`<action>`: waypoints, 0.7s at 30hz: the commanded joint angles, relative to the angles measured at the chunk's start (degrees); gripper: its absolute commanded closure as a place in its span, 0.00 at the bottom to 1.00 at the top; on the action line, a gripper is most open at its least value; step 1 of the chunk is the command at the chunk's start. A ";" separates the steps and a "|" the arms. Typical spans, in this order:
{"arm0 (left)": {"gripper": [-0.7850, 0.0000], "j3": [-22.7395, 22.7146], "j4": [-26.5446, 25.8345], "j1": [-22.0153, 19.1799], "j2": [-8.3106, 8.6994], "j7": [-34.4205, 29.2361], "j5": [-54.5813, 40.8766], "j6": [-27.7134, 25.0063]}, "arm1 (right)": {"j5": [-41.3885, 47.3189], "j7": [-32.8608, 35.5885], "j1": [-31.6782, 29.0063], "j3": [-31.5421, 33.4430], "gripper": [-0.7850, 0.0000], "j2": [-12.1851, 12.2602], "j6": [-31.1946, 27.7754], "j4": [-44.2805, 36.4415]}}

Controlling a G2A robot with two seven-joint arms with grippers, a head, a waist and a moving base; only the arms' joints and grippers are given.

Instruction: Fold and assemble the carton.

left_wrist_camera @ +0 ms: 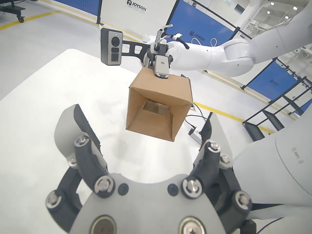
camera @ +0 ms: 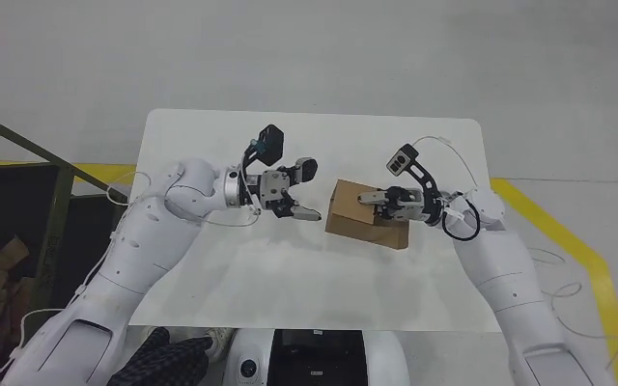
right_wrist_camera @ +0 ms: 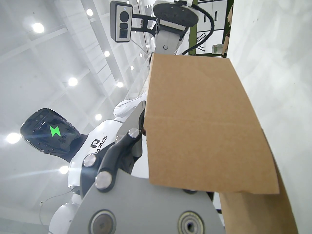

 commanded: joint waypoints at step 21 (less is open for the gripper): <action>0.00 1.92 1.30 -0.23 0.19 24.61 25.43 0.00 | -0.79 0.00 5.06 -3.64 1.00 -1.24 -6.58 4.01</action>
